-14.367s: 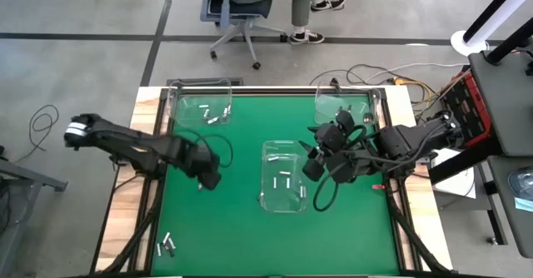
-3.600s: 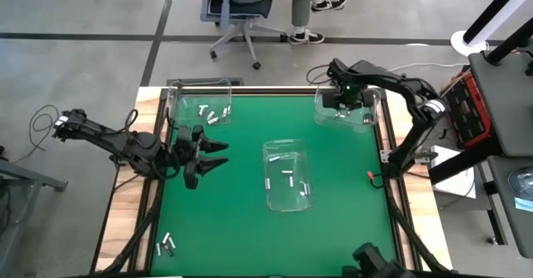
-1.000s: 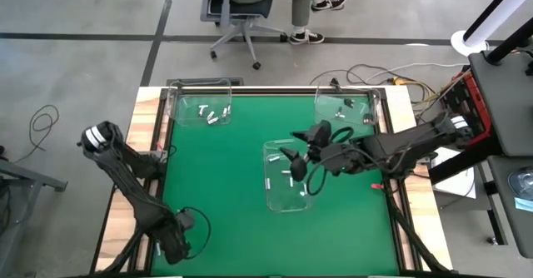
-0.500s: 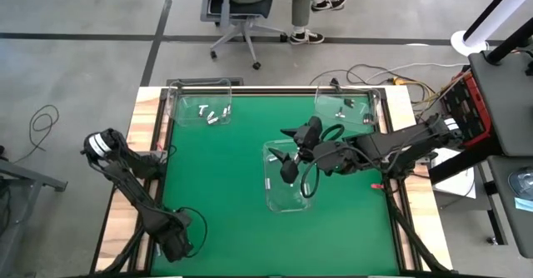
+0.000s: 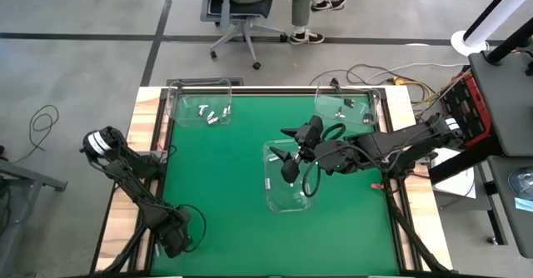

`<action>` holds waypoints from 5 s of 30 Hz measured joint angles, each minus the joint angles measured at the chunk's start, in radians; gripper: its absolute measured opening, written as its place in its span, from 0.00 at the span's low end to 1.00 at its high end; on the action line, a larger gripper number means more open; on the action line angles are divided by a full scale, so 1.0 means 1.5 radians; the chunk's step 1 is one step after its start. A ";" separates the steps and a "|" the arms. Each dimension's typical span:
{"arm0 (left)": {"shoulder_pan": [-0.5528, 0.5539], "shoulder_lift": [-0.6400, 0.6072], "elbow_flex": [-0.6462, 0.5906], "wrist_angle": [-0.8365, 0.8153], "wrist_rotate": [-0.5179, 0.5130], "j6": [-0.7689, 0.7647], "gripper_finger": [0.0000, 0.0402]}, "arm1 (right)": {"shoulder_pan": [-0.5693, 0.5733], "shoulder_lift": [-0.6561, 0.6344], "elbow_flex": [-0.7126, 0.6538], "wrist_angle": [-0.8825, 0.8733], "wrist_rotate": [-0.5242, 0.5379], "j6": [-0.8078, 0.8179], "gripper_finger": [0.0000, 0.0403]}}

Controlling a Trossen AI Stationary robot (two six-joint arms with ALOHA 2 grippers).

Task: Sort batteries
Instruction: Put the silver battery into the top left transparent bin, then put the white battery into the bottom transparent bin

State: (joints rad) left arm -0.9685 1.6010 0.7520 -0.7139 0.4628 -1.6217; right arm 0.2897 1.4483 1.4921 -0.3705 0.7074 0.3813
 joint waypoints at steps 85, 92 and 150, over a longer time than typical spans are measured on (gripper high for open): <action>1.299 0.273 0.428 -0.230 -0.332 0.819 0.09 | -0.152 -0.127 0.016 -0.155 -0.046 -0.196 0.67; 1.289 0.200 0.413 -0.222 -0.337 0.864 0.27 | -0.170 -0.127 0.016 -0.155 -0.053 -0.227 0.74; 0.006 0.035 0.124 -0.009 -0.076 -0.120 0.68 | -0.039 0.038 0.071 -0.012 -0.052 -0.136 0.80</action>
State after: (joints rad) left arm -0.9592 1.6542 0.9385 -0.7271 0.3482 -1.8018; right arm 0.2310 1.5056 1.5982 -0.3885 0.6296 0.1766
